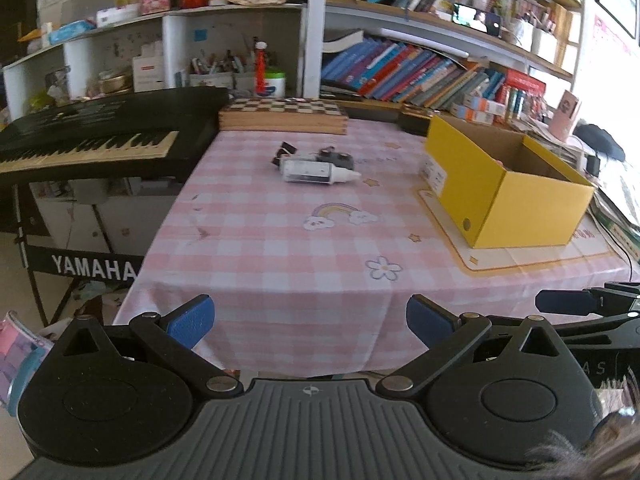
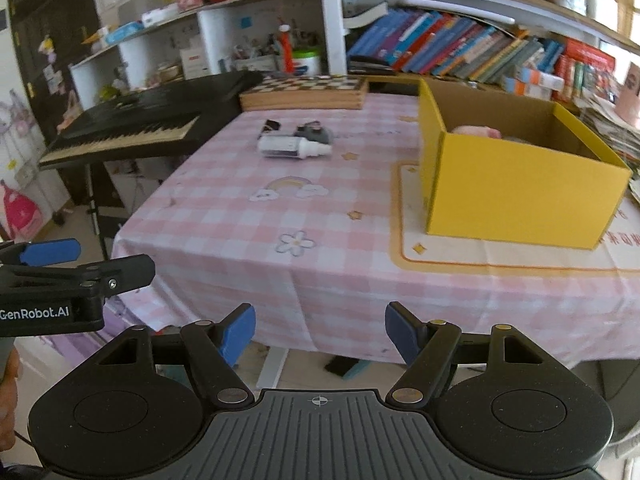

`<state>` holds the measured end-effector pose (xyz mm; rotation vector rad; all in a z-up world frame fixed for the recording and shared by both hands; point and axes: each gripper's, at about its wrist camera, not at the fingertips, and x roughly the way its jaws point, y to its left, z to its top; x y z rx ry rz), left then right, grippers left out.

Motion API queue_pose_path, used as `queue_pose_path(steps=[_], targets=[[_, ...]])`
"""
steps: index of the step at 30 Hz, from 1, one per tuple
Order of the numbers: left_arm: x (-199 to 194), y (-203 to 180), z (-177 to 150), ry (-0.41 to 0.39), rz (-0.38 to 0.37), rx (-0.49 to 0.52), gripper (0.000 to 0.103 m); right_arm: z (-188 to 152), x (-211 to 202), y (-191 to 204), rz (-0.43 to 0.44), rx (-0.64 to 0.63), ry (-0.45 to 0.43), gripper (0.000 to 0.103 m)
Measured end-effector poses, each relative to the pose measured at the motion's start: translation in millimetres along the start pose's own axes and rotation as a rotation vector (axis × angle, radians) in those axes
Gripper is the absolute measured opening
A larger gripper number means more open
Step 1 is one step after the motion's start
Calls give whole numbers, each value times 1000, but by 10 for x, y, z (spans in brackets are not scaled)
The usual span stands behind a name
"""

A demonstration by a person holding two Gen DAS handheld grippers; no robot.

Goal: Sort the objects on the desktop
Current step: 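Withdraw both tools from the box back toward the remaining items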

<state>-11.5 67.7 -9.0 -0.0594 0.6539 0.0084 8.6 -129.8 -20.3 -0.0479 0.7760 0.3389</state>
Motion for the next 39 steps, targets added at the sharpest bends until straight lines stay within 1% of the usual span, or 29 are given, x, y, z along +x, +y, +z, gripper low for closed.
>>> queue_pose_path(steps=[5,16,22,30,39], targets=[[22,80,18,0,9,-21,103,43,45,94,11,-37,0,74],[130,142,95,-3,17,-26,103,161,198,145,24,-60,4,74],[324,159,188,12,20,-27,103,275,369,175,45,-102,13,74],[609,183,394,19,36,-35,103,531,668,86,63,-106,24,74],[968,249,681,28,66,-91,103,869,1008,-97,48,-60,4,74]])
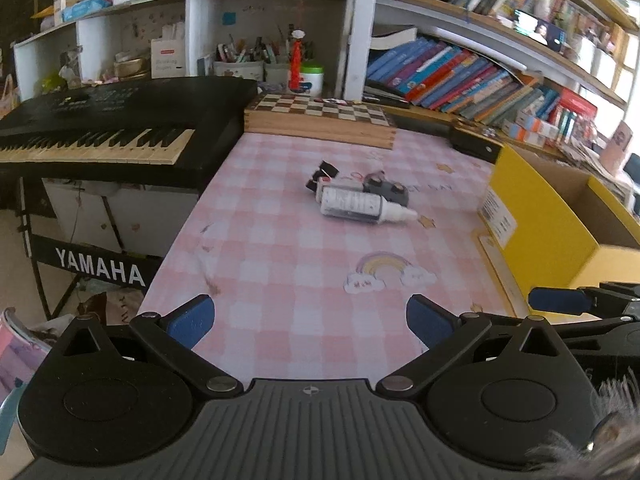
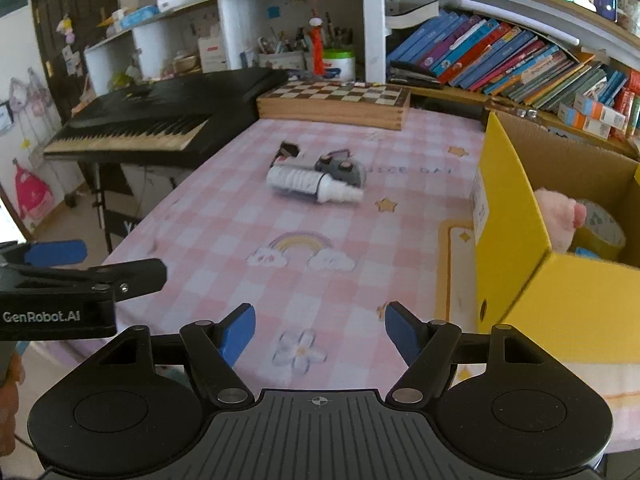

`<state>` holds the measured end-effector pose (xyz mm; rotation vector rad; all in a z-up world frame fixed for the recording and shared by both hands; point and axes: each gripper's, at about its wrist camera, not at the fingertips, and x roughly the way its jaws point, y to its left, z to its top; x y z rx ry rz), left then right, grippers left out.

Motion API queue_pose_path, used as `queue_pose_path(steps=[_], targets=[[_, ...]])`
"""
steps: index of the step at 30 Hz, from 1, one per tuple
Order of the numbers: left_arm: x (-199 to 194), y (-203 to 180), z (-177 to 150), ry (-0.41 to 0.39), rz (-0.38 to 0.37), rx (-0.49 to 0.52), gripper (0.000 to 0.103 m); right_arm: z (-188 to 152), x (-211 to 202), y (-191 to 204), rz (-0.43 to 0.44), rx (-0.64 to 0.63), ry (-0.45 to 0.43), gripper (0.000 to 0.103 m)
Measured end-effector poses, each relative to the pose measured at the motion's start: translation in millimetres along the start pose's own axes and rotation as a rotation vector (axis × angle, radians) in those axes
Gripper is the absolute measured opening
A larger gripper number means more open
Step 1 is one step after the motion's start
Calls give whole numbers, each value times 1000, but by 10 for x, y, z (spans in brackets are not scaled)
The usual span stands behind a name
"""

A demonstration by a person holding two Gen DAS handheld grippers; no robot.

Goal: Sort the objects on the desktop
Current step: 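Withdraw both tools from the box back toward the remaining items, then grasp the white spray bottle with left tool while right tool grasps the grey toy truck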

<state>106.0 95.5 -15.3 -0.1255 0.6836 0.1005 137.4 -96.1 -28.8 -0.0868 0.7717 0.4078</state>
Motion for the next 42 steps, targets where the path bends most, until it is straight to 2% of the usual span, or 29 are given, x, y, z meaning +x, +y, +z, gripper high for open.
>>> queue_pose_path(steps=[7,19,22,24,25,34,36,39,42], targets=[[238,70,267,-1,29,-92,103,336,184,-221,-11,85,-38,74],[810,77,525,84,23,-217,102,939,630,-477,16,131,-58,74],[1017,99,569,108,0,-276,96,1051,721,-534,12,155,-71,74],[1163,103,594,129,-11,-320,80,1111,791,-565,22,163,-65,74],[1235,99,611,140,-15,-337,77,1134,827,-577,25,164,-60,74],[1740,-137,835,160,-42,-406,59,1253,1016,-654,32,161,-40,73],[1853,-170,853,177,-33,-444,49,1275,1046,-671,30,160,-39,73],[1953,-202,873,176,-19,-502,50,1299,1095,-697,31,159,-34,73],[2004,-264,898,165,-3,-488,52,1314,1162,-704,42,160,-19,73]])
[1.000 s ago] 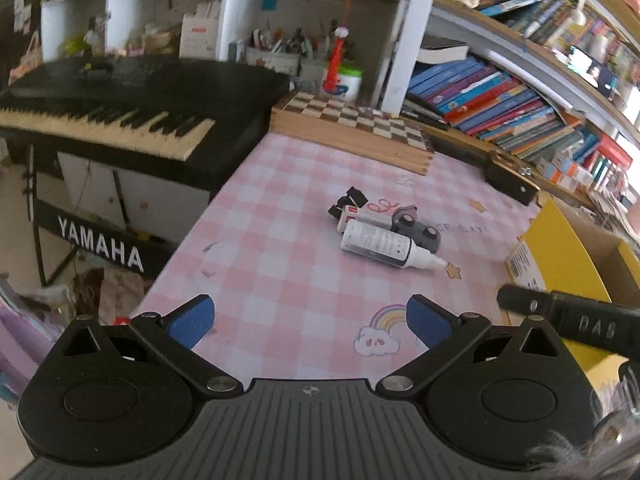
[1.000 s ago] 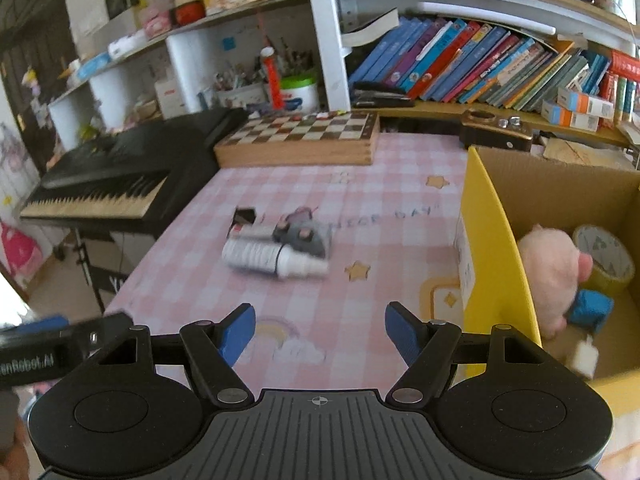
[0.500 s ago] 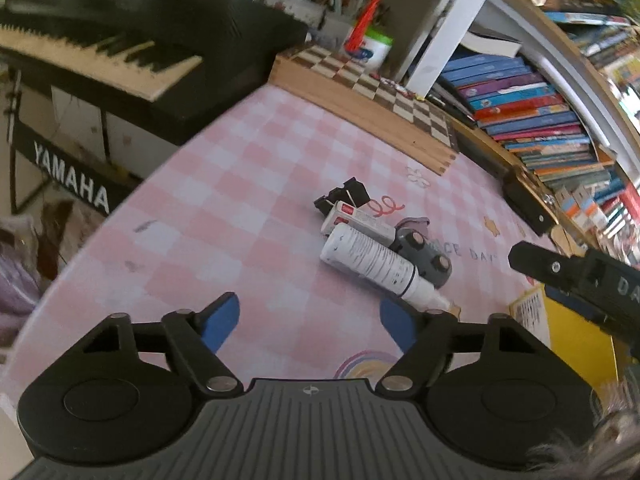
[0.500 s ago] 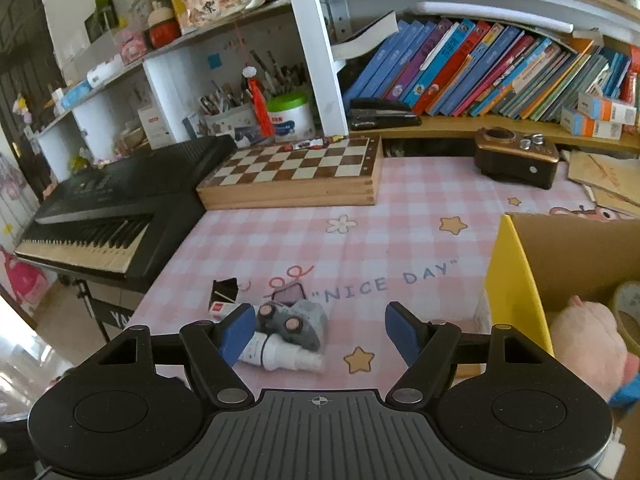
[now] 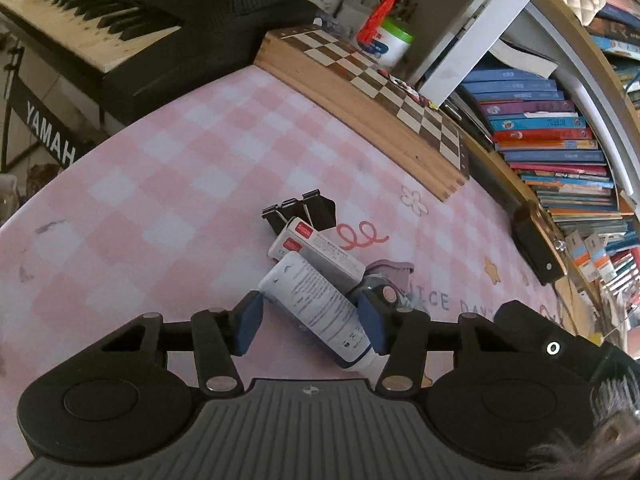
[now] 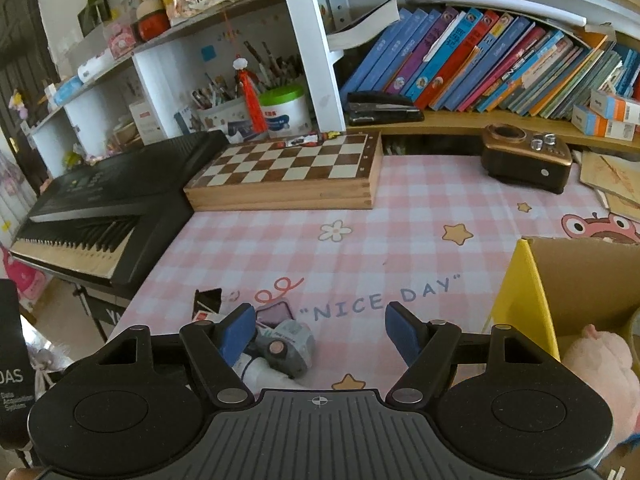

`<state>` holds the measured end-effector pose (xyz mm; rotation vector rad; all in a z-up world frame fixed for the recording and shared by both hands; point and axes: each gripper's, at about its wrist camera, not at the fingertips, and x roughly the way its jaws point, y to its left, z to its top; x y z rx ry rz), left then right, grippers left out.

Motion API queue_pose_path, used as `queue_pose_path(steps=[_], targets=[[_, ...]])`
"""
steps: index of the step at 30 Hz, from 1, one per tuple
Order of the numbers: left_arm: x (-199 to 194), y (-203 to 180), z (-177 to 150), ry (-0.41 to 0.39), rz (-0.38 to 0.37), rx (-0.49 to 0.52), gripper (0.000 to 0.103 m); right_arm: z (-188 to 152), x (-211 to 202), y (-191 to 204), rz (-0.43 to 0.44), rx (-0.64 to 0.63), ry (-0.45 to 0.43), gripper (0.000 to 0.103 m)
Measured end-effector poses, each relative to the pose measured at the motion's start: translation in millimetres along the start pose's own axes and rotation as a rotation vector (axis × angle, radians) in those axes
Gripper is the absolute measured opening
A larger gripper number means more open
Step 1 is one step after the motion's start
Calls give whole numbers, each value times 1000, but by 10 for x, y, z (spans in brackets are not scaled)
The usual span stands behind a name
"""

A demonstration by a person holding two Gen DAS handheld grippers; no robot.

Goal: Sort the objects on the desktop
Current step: 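Grasp the white spray bottle with left tool while right tool grasps the grey toy truck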

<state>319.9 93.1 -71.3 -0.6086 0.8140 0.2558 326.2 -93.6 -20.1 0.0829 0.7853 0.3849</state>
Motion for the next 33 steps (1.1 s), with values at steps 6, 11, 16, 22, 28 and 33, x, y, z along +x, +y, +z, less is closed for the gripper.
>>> queue_pose_path(steps=[6,11,16,22,28,33], targets=[[98,-79,3,0,-3,156,57,32,126,12,14,-5,27,73],[140,-157,35,73,-37,353,42,46,159,33,29,-25,38,73],[62,-143,-56,83,9,573,31,25,260,79,44,-66,77,73],[94,-132,-49,45,1,596,31,-23,549,133,55,-136,158,73],[123,-171,-48,41,-1,667,30,-27,786,161,93,-187,235,72],[48,-29,-8,41,9,573,30,-70,863,209,95,-264,234,49]])
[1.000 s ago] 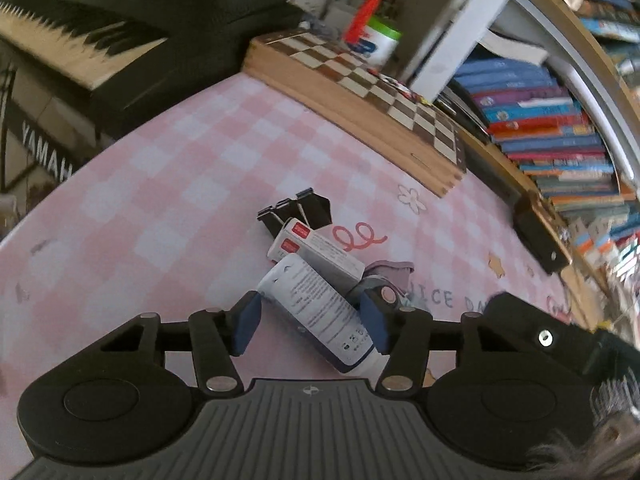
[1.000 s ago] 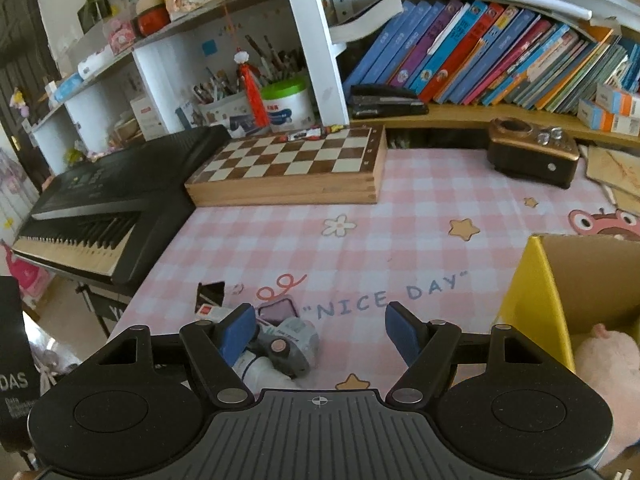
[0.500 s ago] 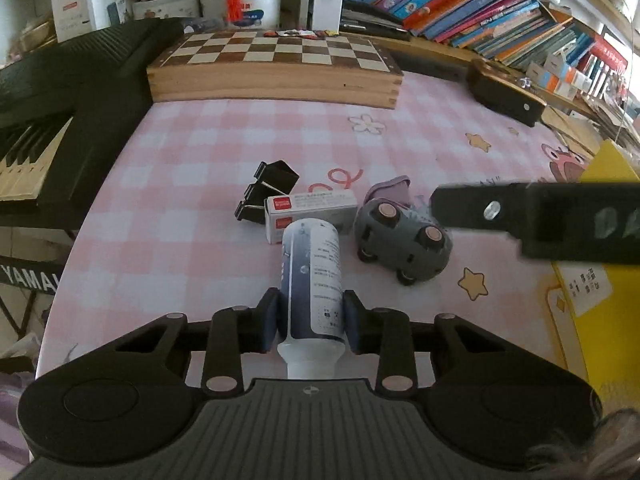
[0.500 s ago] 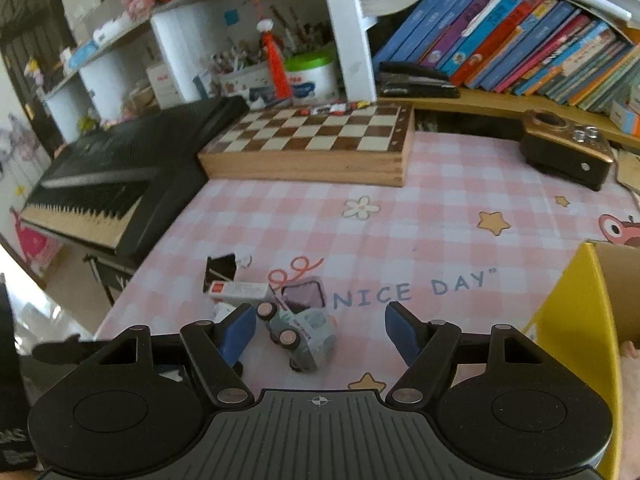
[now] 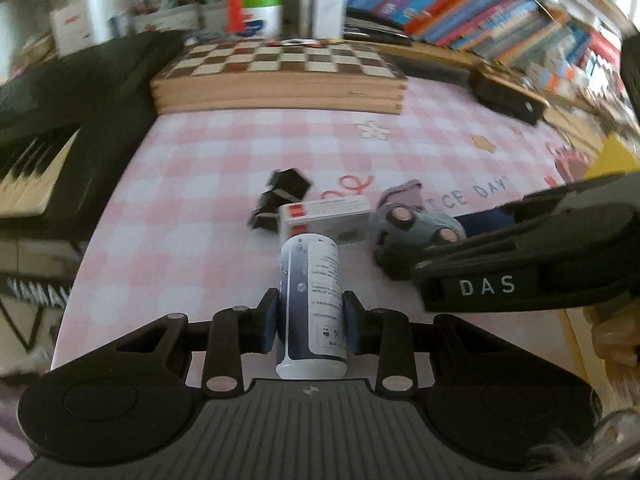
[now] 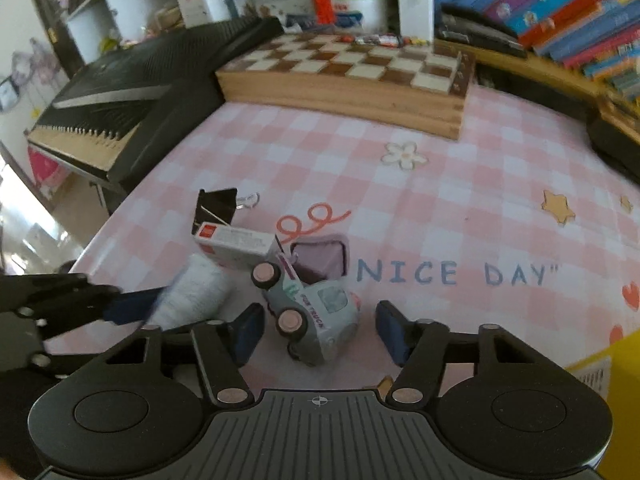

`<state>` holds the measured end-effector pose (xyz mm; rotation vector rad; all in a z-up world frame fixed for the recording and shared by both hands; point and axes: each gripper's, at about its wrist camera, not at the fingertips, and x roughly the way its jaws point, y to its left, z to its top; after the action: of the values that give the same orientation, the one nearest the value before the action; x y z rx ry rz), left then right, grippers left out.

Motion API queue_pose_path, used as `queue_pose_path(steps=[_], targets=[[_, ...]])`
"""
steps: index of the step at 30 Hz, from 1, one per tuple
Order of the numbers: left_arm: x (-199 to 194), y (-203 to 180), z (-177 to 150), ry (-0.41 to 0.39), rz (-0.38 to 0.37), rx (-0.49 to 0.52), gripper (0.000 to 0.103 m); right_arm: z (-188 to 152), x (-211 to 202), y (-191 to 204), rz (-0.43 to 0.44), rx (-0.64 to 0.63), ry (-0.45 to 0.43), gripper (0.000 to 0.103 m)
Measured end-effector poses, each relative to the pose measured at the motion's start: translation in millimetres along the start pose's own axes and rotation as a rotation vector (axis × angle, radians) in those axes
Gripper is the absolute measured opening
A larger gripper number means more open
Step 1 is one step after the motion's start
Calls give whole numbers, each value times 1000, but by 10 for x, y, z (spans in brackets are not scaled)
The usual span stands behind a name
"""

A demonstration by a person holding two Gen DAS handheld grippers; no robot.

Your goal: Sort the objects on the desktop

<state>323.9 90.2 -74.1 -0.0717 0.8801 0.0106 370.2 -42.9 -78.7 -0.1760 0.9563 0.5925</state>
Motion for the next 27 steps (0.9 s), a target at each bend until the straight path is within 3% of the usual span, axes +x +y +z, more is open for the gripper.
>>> queue_pose_path(steps=[8,19,27], targets=[[-349,238,-75,-43,-76,-175,30,-69,-268,24,18,26,-59,46],[-907,232,-176,-119,-184,-187,30,-187,-886,205,13,76,-181,46],[-1278,219,-320,-137,-260,-192,30,-399,-1254,316,4,116,-222,46]])
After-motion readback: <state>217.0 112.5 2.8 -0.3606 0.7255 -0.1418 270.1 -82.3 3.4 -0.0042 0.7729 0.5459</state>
